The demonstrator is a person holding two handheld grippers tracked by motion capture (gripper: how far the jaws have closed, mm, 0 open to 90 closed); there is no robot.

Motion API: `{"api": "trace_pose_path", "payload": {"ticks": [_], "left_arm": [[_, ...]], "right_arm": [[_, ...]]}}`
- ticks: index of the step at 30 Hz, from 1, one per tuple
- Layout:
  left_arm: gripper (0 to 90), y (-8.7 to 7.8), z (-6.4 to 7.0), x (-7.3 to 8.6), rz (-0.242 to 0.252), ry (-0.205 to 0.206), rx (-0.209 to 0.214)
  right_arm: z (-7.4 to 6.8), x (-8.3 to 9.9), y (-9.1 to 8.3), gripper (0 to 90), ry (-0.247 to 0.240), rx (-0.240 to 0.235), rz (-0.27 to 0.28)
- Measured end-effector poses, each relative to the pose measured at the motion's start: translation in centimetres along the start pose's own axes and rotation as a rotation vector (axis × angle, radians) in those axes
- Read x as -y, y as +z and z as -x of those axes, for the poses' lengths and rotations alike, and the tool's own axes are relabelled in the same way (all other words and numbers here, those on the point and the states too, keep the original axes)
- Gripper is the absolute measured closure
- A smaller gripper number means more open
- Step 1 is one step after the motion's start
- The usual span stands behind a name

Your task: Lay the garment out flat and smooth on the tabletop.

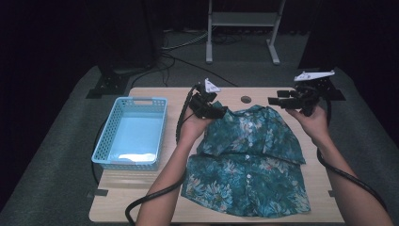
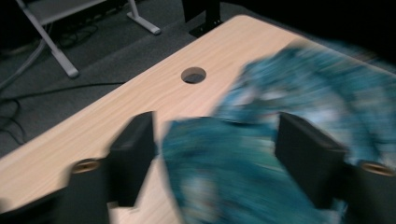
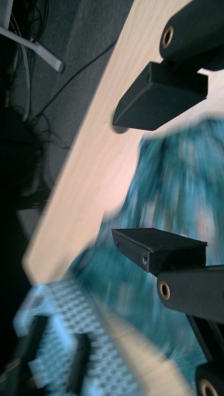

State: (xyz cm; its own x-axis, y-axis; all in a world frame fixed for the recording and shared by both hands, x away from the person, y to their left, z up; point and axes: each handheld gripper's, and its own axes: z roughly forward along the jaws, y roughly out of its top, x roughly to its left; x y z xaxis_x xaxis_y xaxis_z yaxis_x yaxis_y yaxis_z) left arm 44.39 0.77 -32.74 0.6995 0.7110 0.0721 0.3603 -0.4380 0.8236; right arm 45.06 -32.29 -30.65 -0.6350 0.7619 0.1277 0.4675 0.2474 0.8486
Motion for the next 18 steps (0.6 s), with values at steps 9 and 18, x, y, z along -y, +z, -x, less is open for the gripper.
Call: {"api": "trace_pose_path", "payload": {"ticks": [9,18], "left_arm": [[14.2,5.5,1.6,8.2,-0.197,-0.048,0.110],[10.6,7.2,3.1,11.7,-0.292,-0.029,0.106]], "right_arm": [[-0.2,8.9,4.8,35.5,-0.041,-0.044,-0.285],[-0.5,14.4,6.0,33.4,-0.044,0.005,-0.397]]}}
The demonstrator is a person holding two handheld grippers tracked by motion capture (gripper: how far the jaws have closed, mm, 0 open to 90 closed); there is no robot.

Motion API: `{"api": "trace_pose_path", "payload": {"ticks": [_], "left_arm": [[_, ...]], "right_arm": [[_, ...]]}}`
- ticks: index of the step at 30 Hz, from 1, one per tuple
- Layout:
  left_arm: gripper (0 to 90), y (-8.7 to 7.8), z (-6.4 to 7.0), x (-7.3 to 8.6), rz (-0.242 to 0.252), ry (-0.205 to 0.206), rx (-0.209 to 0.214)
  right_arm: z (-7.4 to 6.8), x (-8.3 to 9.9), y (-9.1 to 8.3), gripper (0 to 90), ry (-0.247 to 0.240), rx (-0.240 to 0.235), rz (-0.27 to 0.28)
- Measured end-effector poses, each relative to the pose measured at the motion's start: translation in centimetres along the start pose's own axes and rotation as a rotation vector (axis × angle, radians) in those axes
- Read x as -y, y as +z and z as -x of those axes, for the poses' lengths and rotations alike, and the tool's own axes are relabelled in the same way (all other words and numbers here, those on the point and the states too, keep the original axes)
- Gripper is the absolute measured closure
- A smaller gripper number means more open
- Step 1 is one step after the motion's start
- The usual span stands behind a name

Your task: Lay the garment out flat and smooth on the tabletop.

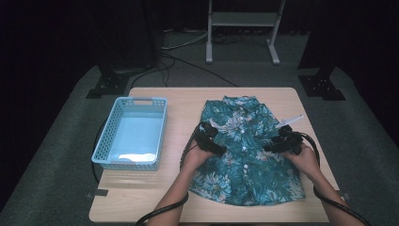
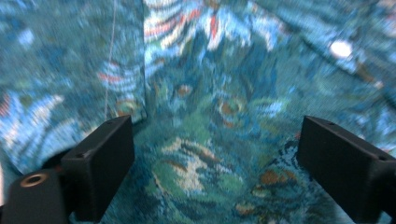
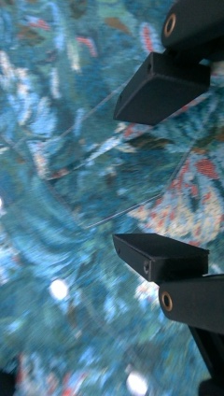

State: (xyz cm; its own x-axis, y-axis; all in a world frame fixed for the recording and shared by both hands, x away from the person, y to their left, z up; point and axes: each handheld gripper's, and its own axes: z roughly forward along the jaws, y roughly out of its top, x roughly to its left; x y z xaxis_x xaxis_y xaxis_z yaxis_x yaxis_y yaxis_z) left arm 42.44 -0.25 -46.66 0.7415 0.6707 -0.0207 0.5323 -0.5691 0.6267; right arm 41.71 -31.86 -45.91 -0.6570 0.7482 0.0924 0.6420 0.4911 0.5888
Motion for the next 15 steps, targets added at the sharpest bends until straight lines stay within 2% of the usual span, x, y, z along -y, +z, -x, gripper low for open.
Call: {"api": "trace_pose_path", "payload": {"ticks": [2,5,8,9,15], "left_arm": [[10.3,0.1,0.1,0.2,-0.007,0.000,-0.003],[10.1,0.1,0.7,0.6,-0.009,0.028,-0.025],[8.4,0.0,0.9,0.8,-0.009,0.028,-0.024],[8.4,-0.2,1.2,1.1,0.007,0.025,-0.029],[8.5,-0.8,1.9,2.1,0.018,0.021,-0.031]], "right_arm": [[-0.1,0.3,0.1,33.2,0.002,0.008,0.002],[-0.7,1.0,0.2,32.0,0.001,0.040,0.022],[-1.1,1.3,0.2,30.2,-0.024,0.065,0.027],[-1.7,1.6,0.3,29.9,-0.041,0.082,0.040],[-2.4,2.5,0.1,29.4,-0.043,0.078,0.079]]}}
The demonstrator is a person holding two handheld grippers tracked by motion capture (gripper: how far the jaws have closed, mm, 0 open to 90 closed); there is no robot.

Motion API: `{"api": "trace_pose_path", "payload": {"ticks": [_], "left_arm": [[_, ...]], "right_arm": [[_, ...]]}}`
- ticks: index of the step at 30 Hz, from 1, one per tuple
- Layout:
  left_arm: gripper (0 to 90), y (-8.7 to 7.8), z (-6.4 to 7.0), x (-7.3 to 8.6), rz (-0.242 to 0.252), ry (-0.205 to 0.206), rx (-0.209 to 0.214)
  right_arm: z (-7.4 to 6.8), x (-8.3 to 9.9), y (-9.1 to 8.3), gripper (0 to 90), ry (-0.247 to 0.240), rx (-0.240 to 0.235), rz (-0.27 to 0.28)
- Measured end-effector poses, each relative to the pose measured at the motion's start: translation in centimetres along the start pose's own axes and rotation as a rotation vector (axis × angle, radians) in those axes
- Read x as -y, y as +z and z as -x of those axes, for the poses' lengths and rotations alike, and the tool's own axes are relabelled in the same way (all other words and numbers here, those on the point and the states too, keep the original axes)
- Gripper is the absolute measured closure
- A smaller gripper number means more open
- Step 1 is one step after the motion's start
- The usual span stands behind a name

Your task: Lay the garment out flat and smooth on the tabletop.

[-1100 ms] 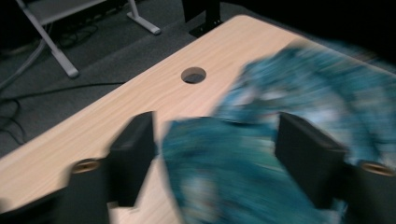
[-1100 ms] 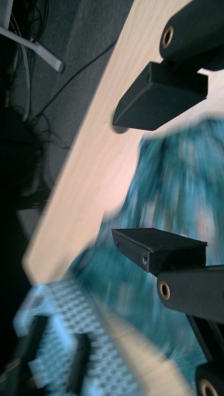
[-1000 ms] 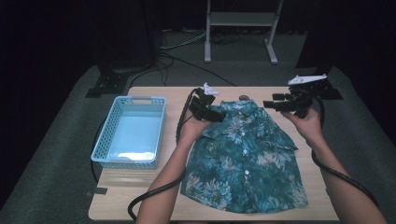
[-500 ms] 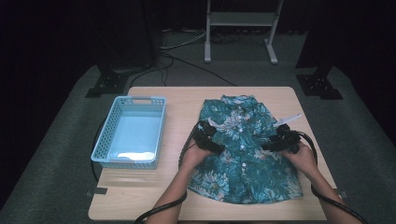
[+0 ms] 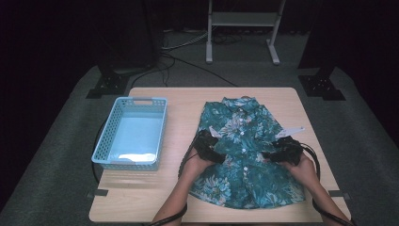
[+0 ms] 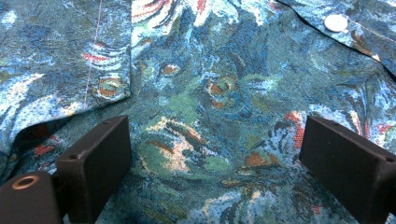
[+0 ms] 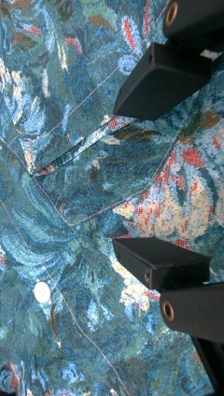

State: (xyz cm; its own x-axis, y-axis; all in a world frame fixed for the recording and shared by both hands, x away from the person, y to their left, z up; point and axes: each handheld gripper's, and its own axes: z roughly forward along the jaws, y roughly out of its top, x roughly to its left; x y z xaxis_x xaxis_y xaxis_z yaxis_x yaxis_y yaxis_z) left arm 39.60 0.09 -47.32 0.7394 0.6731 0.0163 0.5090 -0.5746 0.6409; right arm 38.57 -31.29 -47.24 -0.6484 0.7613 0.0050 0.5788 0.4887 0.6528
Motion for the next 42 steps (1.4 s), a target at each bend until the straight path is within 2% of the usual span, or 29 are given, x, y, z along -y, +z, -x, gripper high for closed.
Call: {"api": "trace_pose_path", "payload": {"ticks": [6,11,17,20,24,29,35,38,42], "left_arm": [[8.5,-0.8,0.9,1.0,0.000,-0.008,-0.005],[8.5,-1.4,1.5,1.5,-0.020,-0.005,-0.005],[8.5,-2.1,2.2,2.4,-0.009,-0.013,-0.008],[8.5,-2.5,2.7,2.8,-0.021,-0.009,-0.003],[8.5,-3.0,3.3,3.6,-0.003,-0.005,0.000],[8.5,-3.7,4.0,4.3,-0.013,0.009,0.013],[8.4,-4.5,4.9,5.1,-0.022,0.030,0.027],[8.4,-4.8,5.3,5.5,-0.022,0.041,0.037],[8.5,-5.2,5.9,5.8,-0.036,0.072,0.061]], "right_arm": [[-1.1,0.7,-0.5,29.5,-0.008,-0.009,0.010],[-1.9,1.1,-0.9,29.6,-0.020,-0.020,0.004],[-2.6,1.8,-1.3,29.6,-0.025,-0.027,0.022],[-3.0,2.1,-1.5,29.7,-0.040,-0.034,0.023],[-3.6,2.6,-1.8,29.6,-0.057,-0.046,0.025],[-4.3,3.2,-2.4,29.2,-0.073,-0.065,0.026],[-5.2,3.8,-3.0,26.3,-0.107,-0.089,0.008],[-5.9,3.9,-3.3,21.1,-0.130,-0.106,-0.025],[-6.4,3.9,-3.5,19.4,-0.150,-0.119,-0.063]]}}
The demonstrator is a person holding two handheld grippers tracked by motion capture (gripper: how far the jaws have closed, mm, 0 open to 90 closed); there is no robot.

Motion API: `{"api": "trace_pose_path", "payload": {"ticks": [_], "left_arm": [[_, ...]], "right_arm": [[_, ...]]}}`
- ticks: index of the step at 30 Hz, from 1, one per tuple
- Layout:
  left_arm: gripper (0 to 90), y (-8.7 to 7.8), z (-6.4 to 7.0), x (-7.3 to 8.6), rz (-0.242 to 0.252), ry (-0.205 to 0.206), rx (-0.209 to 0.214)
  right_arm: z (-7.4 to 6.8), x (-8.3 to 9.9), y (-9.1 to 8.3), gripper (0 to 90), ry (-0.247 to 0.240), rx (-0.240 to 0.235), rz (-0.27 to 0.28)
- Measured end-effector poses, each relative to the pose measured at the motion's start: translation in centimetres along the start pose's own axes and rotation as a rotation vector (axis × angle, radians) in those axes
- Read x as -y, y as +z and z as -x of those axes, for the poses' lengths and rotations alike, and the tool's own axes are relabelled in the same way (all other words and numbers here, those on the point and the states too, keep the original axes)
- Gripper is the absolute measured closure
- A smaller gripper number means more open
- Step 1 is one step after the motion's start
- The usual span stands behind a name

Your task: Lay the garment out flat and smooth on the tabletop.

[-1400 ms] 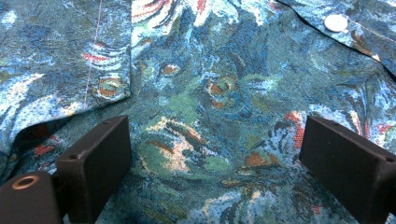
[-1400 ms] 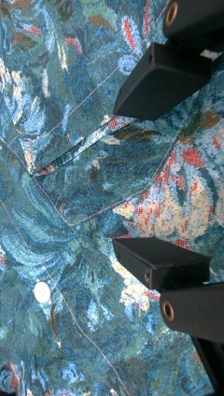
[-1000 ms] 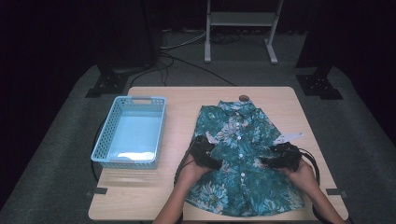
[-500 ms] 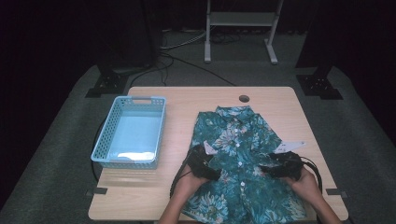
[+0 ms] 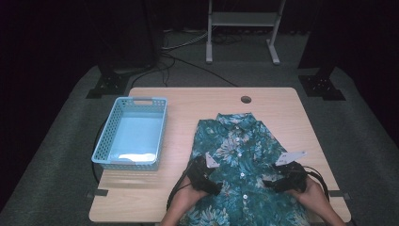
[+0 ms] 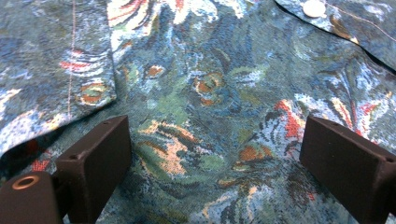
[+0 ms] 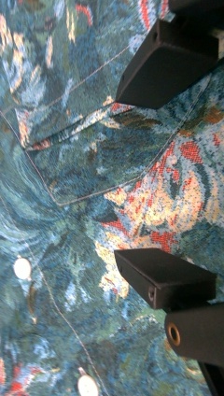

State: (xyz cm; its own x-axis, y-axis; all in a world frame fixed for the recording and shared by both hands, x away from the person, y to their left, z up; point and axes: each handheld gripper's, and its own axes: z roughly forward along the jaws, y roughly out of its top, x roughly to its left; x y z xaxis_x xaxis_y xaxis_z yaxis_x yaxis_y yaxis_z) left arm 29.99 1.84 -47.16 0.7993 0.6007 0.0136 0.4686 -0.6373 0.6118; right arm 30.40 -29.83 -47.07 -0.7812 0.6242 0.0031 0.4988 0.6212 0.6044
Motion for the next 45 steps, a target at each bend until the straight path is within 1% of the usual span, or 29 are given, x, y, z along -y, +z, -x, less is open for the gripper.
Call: {"api": "trace_pose_path", "payload": {"ticks": [2,3,4,5,6,7,9,10,11,12,13,14,15,16,17,18,19,20,21,22,23,25,27,28,31,35,38,43,45], "left_arm": [[8.5,-0.1,0.2,0.0,-0.010,0.027,0.011],[8.5,-0.2,0.3,-0.1,-0.002,0.041,0.009],[8.5,-0.2,0.2,-0.4,0.018,0.045,0.007],[8.5,-0.2,0.2,-0.4,0.018,0.045,0.007],[8.5,-0.1,0.0,-0.6,0.030,0.047,0.009],[8.5,0.0,-0.2,-0.9,0.035,0.050,0.003],[8.5,0.3,-0.8,-1.5,0.044,0.054,-0.007],[8.5,0.7,-1.7,-2.1,0.049,0.041,-0.018],[8.5,0.7,-1.7,-2.1,0.049,0.041,-0.018],[8.5,0.9,-2.2,-2.4,0.055,0.025,-0.023],[8.5,1.2,-2.7,-2.7,0.059,0.014,-0.021],[8.5,1.4,-3.2,-3.1,0.062,0.005,-0.018],[8.6,1.6,-3.7,-3.5,0.068,-0.006,-0.012],[8.9,2.0,-4.5,-4.4,0.087,-0.023,-0.016],[8.9,2.0,-4.5,-4.4,0.087,-0.023,-0.016],[8.9,2.4,-5.1,-5.3,0.084,-0.006,-0.041],[8.9,2.4,-5.1,-5.3,0.084,-0.006,-0.041],[8.9,2.7,-5.4,-5.7,0.083,-0.005,-0.050],[8.9,3.3,-6.1,-6.3,0.068,-0.010,-0.051],[8.9,3.6,-6.3,-6.4,0.057,-0.015,-0.050],[8.9,3.6,-6.3,-6.4,0.057,-0.015,-0.050],[8.9,4.2,-6.8,-6.4,0.039,-0.027,-0.037],[8.9,4.7,-7.0,-5.9,0.025,-0.034,-0.035],[8.8,4.7,-7.0,-5.7,0.035,-0.038,-0.037],[8.8,4.6,-7.0,-5.6,0.033,-0.040,-0.040],[8.7,4.2,-6.4,-5.1,0.034,-0.036,-0.034],[8.8,3.8,-5.6,-4.6,0.027,-0.031,-0.028],[8.8,3.1,-4.4,-3.8,0.020,-0.013,-0.015],[8.8,2.6,-3.8,-3.2,0.016,-0.005,-0.009]], "right_arm": [[-0.2,-0.3,-0.2,19.6,-0.022,-0.020,-0.054],[-0.2,-0.5,-0.4,21.5,-0.036,-0.034,-0.087],[0.1,-1.0,-0.8,25.0,-0.031,-0.078,-0.109],[0.1,-1.0,-0.8,25.0,-0.031,-0.078,-0.109],[0.6,-1.6,-1.5,25.0,-0.027,-0.073,-0.088],[0.6,-1.6,-1.5,25.0,-0.027,-0.073,-0.088],[1.8,-2.7,-2.1,24.9,-0.011,-0.047,-0.056],[2.3,-3.1,-2.2,24.9,-0.004,-0.041,-0.046],[2.3,-3.1,-2.2,24.9,-0.004,-0.041,-0.046],[3.2,-3.8,-2.1,25.0,0.015,-0.025,-0.027],[3.2,-3.8,-2.1,25.0,0.015,-0.025,-0.027],[3.6,-4.1,-1.9,25.8,0.022,-0.011,-0.018],[4.6,-4.7,-1.3,27.8,0.049,0.005,-0.011],[5.0,-5.0,-0.9,28.2,0.069,0.015,-0.008],[5.0,-5.0,-0.9,28.2,0.069,0.015,-0.008],[5.8,-5.3,0.0,33.2,0.099,0.028,-0.003],[5.8,-5.3,0.0,33.2,0.099,0.028,-0.003],[6.4,-5.6,1.0,34.4,0.107,0.055,-0.015],[6.6,-5.7,1.5,34.6,0.095,0.070,-0.027],[6.8,-5.8,2.0,34.6,0.099,0.079,-0.046],[6.8,-5.8,2.0,34.6,0.099,0.079,-0.046],[7.1,-5.8,2.7,35.2,0.097,0.094,-0.062],[7.0,-5.6,3.1,35.6,0.093,0.076,-0.053],[7.0,-5.5,3.2,36.7,0.088,0.068,-0.044],[7.0,-5.5,3.2,35.5,0.083,0.060,-0.041],[6.5,-5.0,3.1,33.3,0.075,0.055,-0.021],[5.8,-4.4,2.8,33.3,0.070,0.050,-0.002],[5.0,-3.9,2.4,33.3,0.069,0.046,-0.002],[4.3,-3.5,2.1,33.3,0.064,0.040,-0.008]]}}
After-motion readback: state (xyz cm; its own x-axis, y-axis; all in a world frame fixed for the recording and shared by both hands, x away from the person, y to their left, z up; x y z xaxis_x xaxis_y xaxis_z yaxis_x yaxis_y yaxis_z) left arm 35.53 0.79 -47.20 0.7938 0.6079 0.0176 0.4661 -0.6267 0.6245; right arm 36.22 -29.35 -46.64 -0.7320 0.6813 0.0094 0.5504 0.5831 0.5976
